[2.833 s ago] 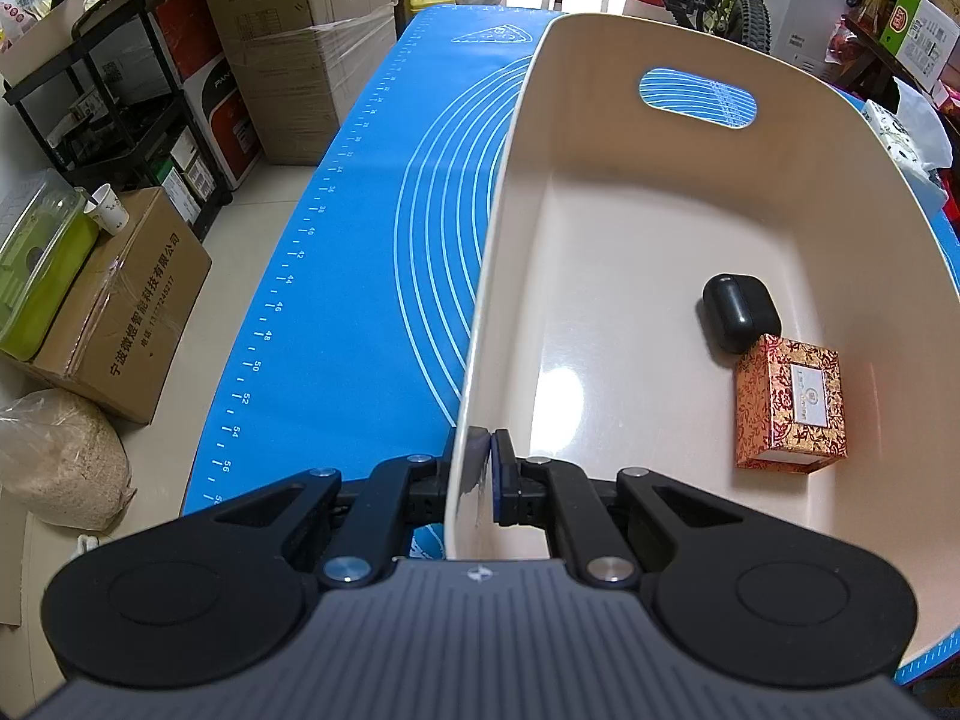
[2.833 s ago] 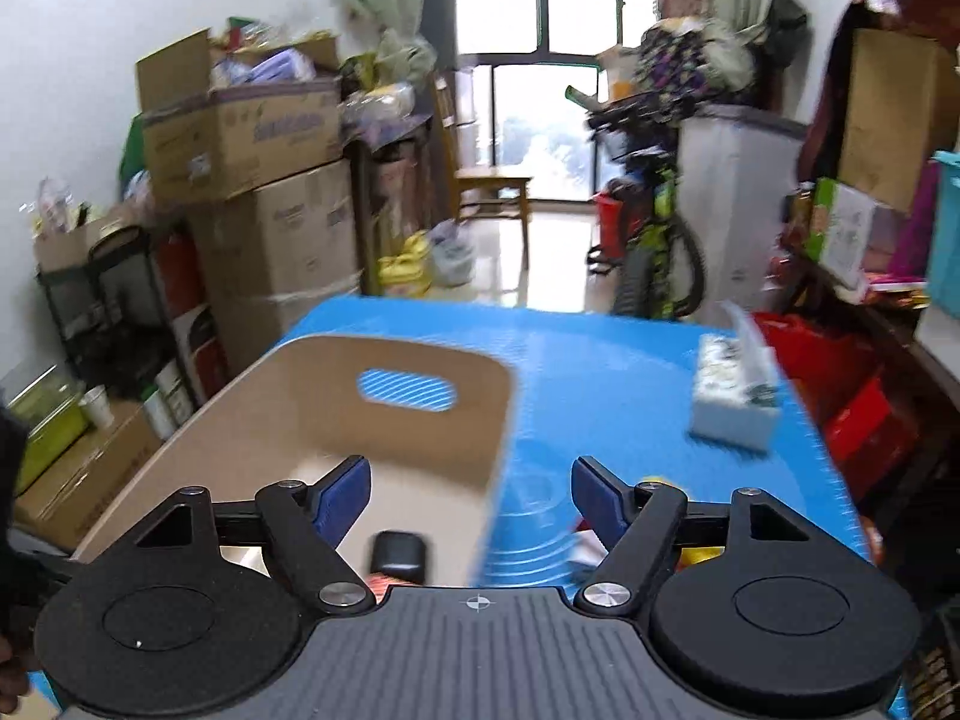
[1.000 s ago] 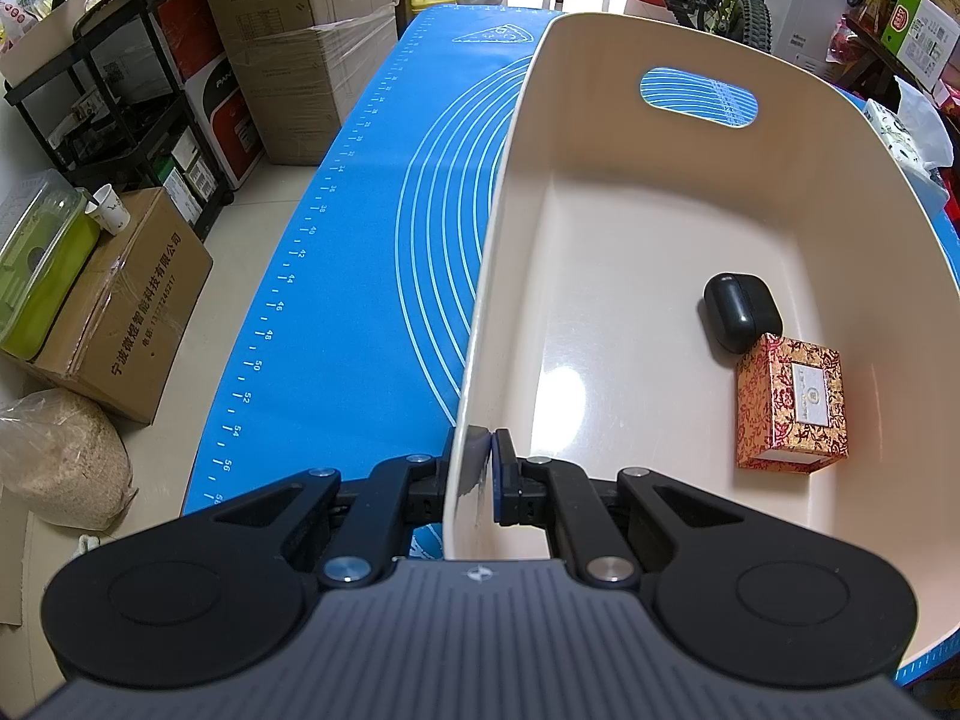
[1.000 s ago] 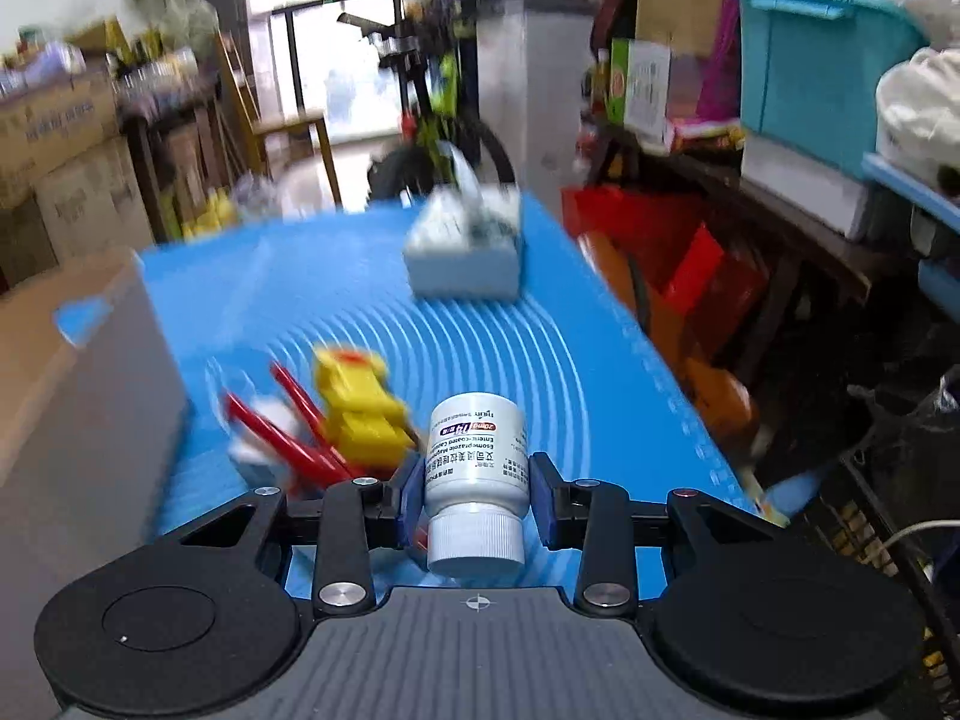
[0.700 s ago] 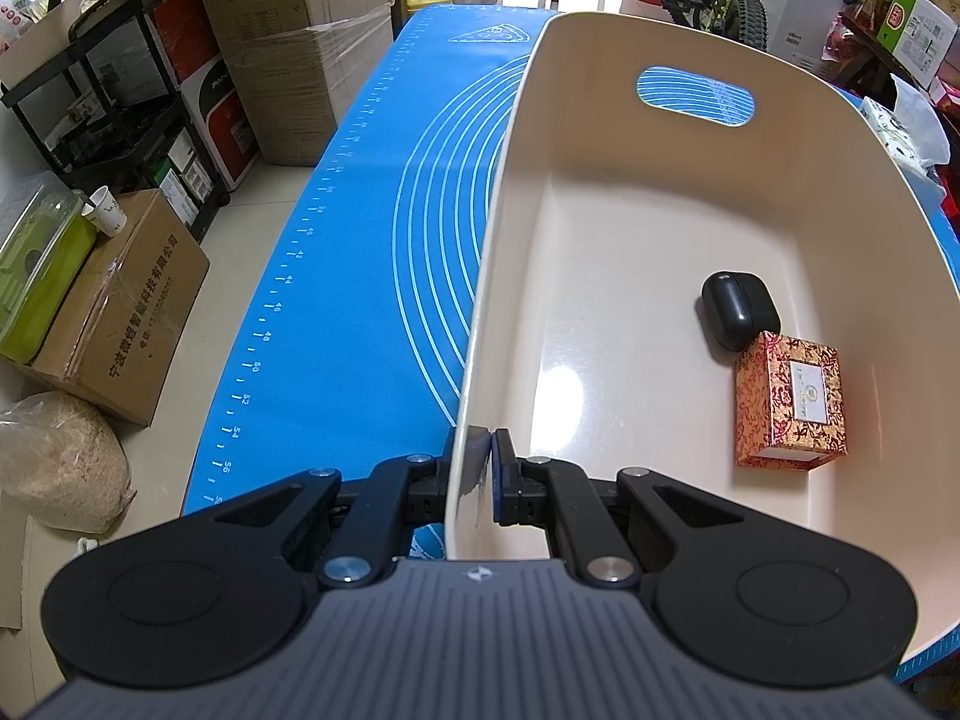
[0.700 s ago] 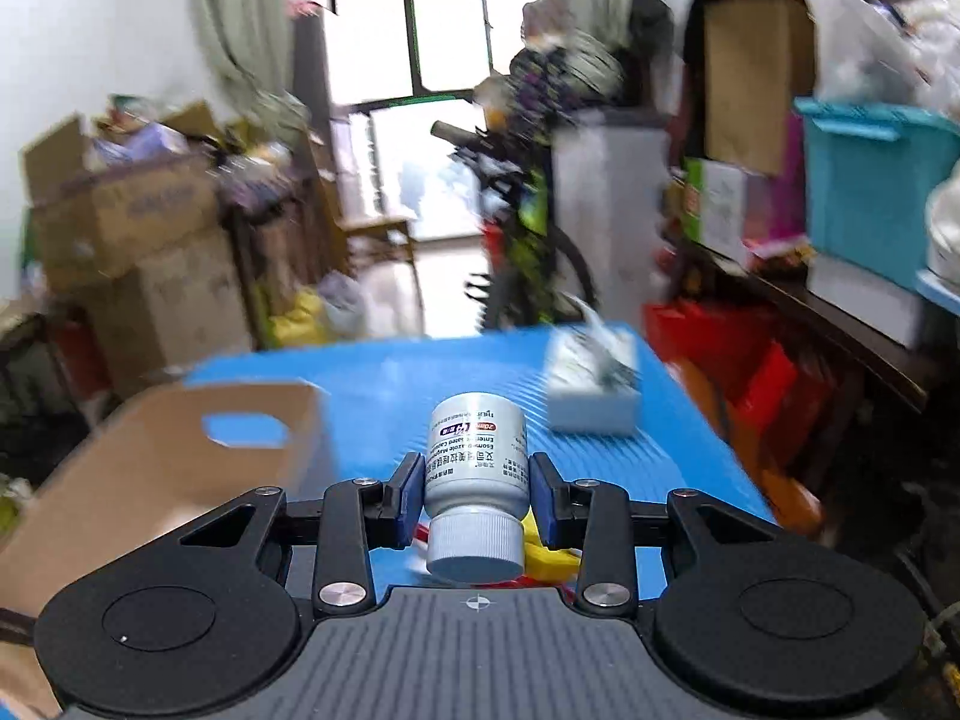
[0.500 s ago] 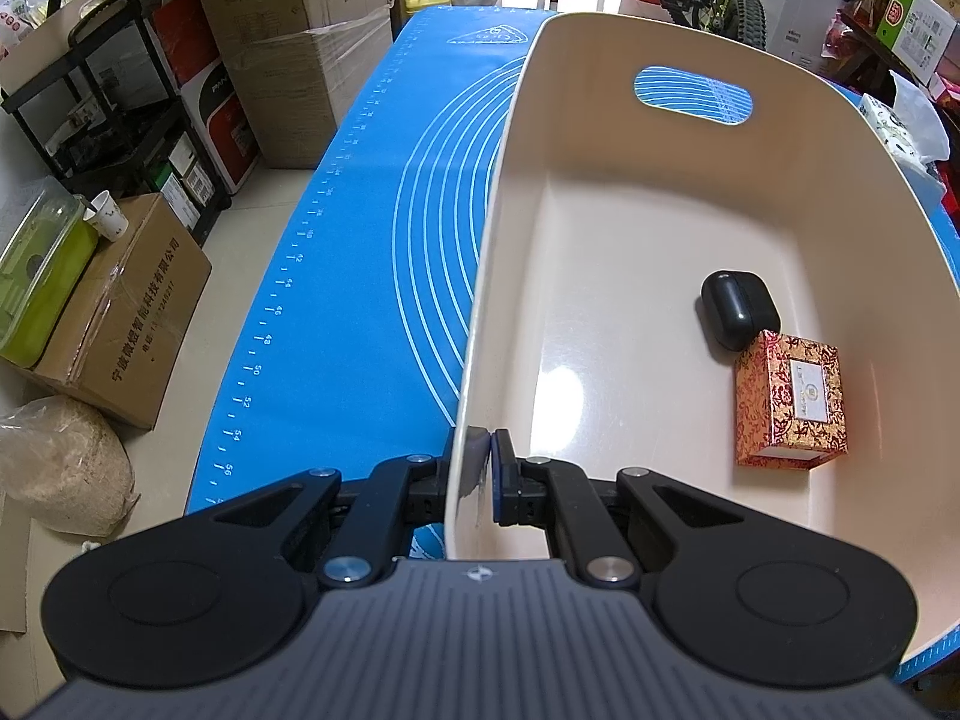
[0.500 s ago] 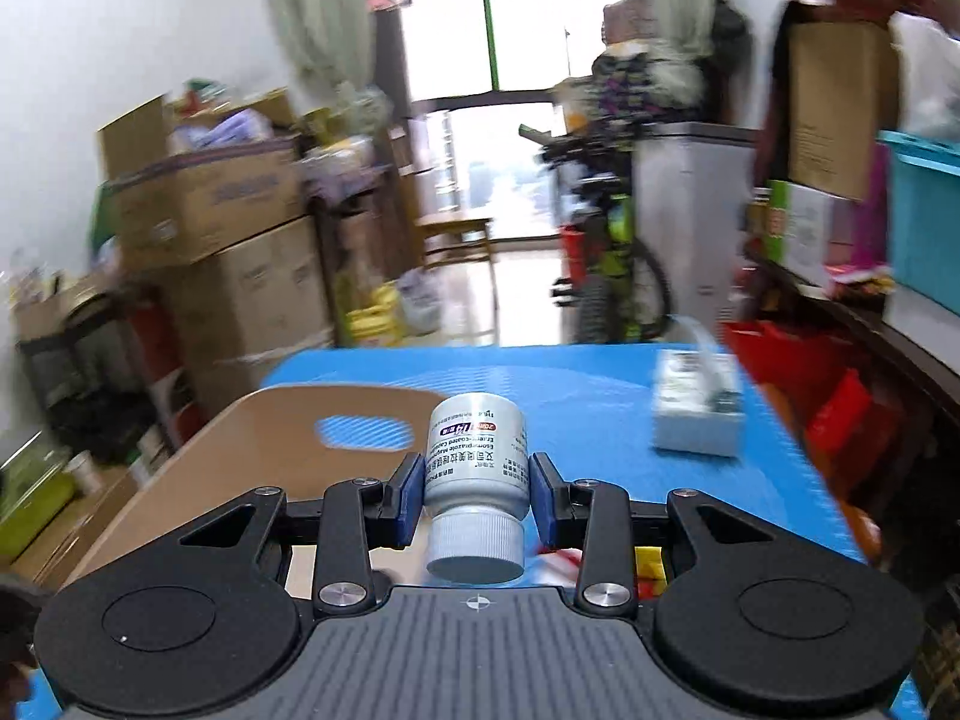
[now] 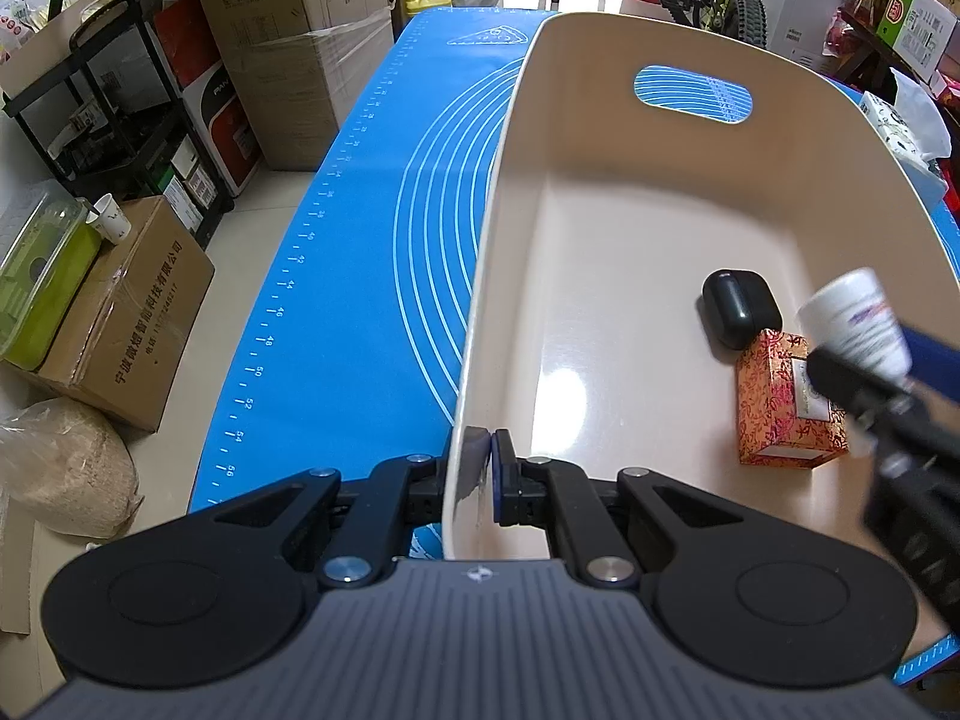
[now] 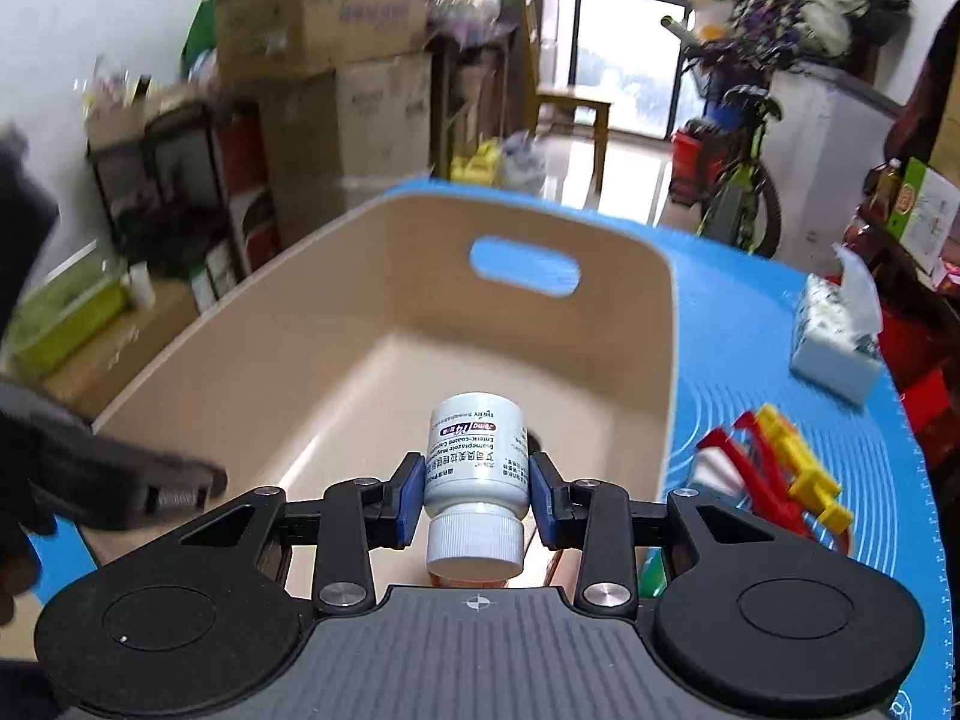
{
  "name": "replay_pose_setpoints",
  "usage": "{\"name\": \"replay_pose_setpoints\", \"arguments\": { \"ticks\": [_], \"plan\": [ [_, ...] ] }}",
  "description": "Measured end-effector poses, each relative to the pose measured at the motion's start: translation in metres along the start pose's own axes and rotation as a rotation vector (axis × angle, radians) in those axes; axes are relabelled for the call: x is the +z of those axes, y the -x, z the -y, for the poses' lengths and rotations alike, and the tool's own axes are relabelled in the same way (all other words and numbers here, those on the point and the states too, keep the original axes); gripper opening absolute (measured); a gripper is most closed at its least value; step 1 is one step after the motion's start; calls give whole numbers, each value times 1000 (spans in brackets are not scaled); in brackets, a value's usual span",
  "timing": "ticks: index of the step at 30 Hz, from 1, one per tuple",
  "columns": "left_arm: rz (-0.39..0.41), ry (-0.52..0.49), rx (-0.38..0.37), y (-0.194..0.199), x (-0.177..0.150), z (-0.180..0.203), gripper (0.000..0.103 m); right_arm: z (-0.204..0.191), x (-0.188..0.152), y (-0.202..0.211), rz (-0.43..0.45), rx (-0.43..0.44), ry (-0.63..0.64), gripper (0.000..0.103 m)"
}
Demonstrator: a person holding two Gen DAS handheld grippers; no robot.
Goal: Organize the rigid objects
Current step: 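Place the white pill bottle into the bin and open the right tool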
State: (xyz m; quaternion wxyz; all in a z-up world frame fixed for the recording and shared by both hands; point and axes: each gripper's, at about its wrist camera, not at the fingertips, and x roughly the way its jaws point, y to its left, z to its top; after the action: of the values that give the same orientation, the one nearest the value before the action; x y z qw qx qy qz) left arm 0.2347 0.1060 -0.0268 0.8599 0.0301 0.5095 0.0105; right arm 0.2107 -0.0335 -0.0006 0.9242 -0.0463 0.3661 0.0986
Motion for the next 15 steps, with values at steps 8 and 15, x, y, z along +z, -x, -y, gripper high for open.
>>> {"name": "replay_pose_setpoints", "arguments": {
  "ticks": [8,15],
  "plan": [
    [0,0,0,1,1,-1,10,0,-4,-1,0,14,12,50],
    [0,1,1,1,1,-1,10,22,4,22,83,45,-58,56]
  ]
}}
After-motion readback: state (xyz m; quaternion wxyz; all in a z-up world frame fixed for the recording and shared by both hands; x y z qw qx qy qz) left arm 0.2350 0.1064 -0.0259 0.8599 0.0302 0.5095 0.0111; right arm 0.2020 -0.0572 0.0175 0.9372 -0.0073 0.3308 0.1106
